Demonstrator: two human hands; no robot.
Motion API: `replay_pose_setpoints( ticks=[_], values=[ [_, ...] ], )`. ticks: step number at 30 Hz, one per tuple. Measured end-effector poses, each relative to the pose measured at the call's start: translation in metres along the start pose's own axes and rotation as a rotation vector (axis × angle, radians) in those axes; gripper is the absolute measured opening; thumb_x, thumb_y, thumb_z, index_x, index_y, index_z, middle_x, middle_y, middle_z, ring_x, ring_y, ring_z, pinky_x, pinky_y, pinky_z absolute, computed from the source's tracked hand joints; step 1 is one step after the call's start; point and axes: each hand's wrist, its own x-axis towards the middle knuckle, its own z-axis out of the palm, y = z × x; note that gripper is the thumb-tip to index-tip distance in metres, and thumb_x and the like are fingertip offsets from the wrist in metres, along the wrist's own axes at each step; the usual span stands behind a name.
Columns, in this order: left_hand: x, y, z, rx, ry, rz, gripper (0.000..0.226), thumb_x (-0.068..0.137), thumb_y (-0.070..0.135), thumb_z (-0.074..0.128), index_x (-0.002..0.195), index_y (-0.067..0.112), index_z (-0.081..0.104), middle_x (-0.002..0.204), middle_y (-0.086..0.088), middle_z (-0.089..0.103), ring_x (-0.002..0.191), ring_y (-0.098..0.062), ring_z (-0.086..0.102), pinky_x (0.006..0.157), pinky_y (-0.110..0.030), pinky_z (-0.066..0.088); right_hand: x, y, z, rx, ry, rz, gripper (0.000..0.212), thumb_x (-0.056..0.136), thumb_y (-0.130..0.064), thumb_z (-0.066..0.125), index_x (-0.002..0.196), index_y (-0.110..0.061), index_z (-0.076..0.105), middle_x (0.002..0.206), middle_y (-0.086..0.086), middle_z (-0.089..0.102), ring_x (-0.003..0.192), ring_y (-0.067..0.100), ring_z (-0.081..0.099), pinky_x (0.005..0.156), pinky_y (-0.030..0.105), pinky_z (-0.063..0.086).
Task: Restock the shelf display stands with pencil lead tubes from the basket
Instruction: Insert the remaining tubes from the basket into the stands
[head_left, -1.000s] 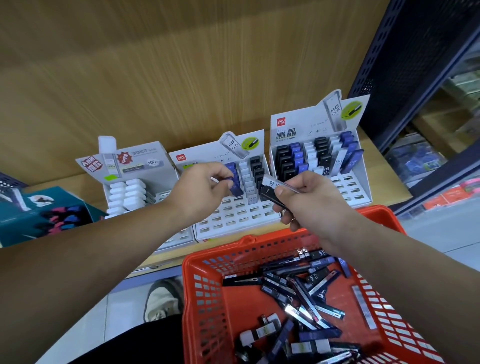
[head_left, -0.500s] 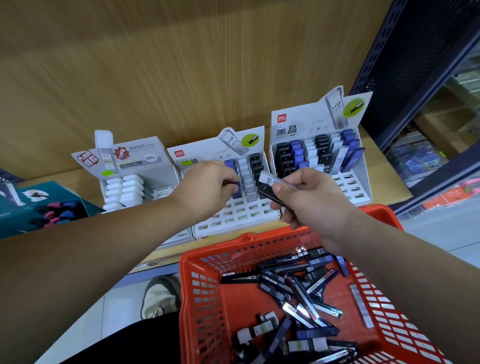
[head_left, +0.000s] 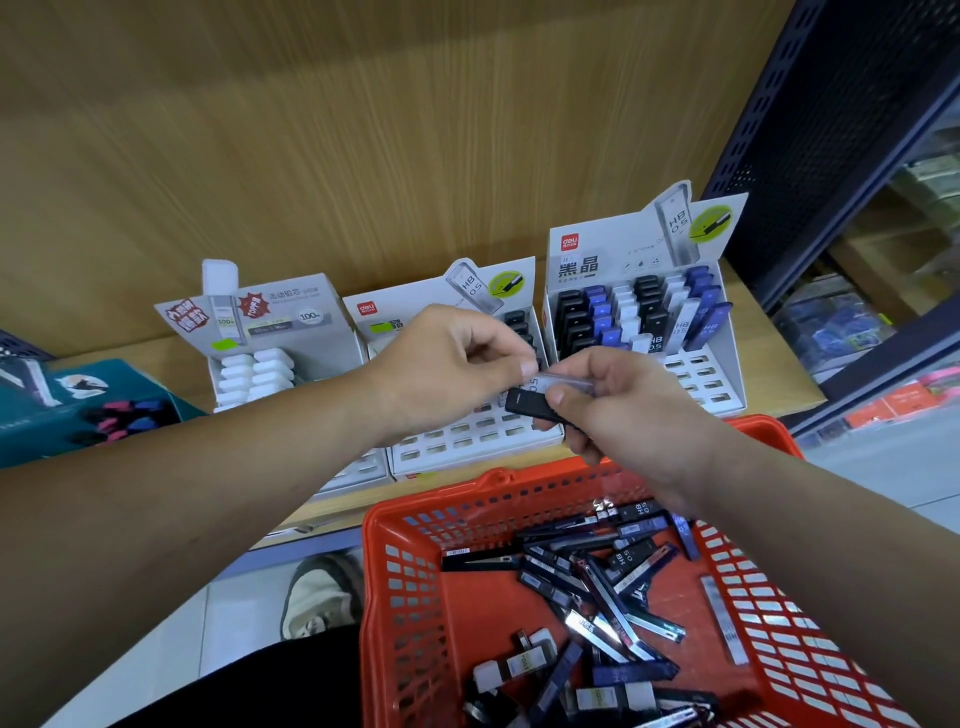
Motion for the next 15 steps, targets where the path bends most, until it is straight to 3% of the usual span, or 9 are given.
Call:
replay_pose_setpoints(
  ticks=[2, 4, 7, 10, 13, 15],
  values=[
    [-0.001, 0.0, -0.004, -0.025, -0.038, -0.013, 0.006, 0.089, 0.018, 0.081, 0.094, 0.014, 0.08, 0.082, -0.01, 0.075, 0.067, -0.011, 0.061, 0.059, -0.023, 0.051, -0.001, 0.001, -0.002, -0.007, 0.001, 0.004, 0.01, 0.103, -0.013, 0.062, 0.106, -0.019, 0.068, 0.073, 0.001, 0.073, 0.065, 0.017, 0.056, 0.059, 0.031, 0.048],
    [-0.001, -0.002, -0.008, -0.064, -0.104, -0.052, 0.013, 0.085, 0.012, 0.084, 0.097, 0.014, 0.079, 0.094, -0.016, 0.076, 0.074, -0.015, 0.065, 0.072, -0.033, 0.057, -0.004, 0.0, -0.005, -0.005, 0.011, 0.002, 0.011, 0.103, -0.012, 0.063, 0.108, -0.02, 0.069, 0.076, 0.002, 0.075, 0.063, 0.016, 0.057, 0.058, 0.03, 0.05],
    [0.0, -0.003, -0.01, -0.037, -0.066, -0.04, 0.013, 0.086, 0.007, 0.082, 0.096, 0.016, 0.079, 0.086, -0.009, 0.074, 0.072, -0.016, 0.064, 0.075, -0.038, 0.057, -0.007, 0.0, -0.01, -0.019, 0.068, 0.041, 0.012, 0.101, -0.009, 0.064, 0.11, -0.017, 0.069, 0.077, 0.005, 0.075, 0.058, 0.015, 0.06, 0.054, 0.027, 0.054],
    [0.004, -0.01, -0.016, 0.091, 0.09, -0.026, 0.011, 0.092, 0.009, 0.075, 0.097, 0.017, 0.078, 0.07, 0.004, 0.061, 0.054, -0.003, 0.053, 0.058, -0.019, 0.048, -0.009, 0.001, -0.015, -0.044, 0.13, 0.12, 0.017, 0.101, -0.005, 0.063, 0.115, -0.012, 0.069, 0.091, 0.009, 0.074, 0.063, 0.019, 0.071, 0.058, 0.029, 0.061],
    [0.001, -0.022, -0.013, 0.238, 0.056, -0.046, 0.015, 0.088, 0.012, 0.081, 0.098, 0.021, 0.074, 0.077, 0.005, 0.066, 0.055, 0.001, 0.057, 0.058, -0.019, 0.05, -0.011, 0.002, -0.015, 0.063, 0.107, 0.138, 0.024, 0.102, -0.002, 0.059, 0.125, -0.008, 0.064, 0.106, 0.012, 0.071, 0.076, 0.025, 0.078, 0.069, 0.035, 0.065],
    [0.001, -0.03, -0.007, 0.276, 0.076, -0.015, 0.017, 0.084, 0.011, 0.084, 0.092, 0.018, 0.071, 0.077, 0.005, 0.067, 0.057, 0.003, 0.058, 0.057, -0.014, 0.05, -0.012, 0.002, -0.015, 0.071, 0.093, 0.114, 0.022, 0.102, -0.005, 0.061, 0.123, -0.008, 0.067, 0.104, 0.011, 0.074, 0.085, 0.024, 0.078, 0.077, 0.038, 0.065]
  ],
)
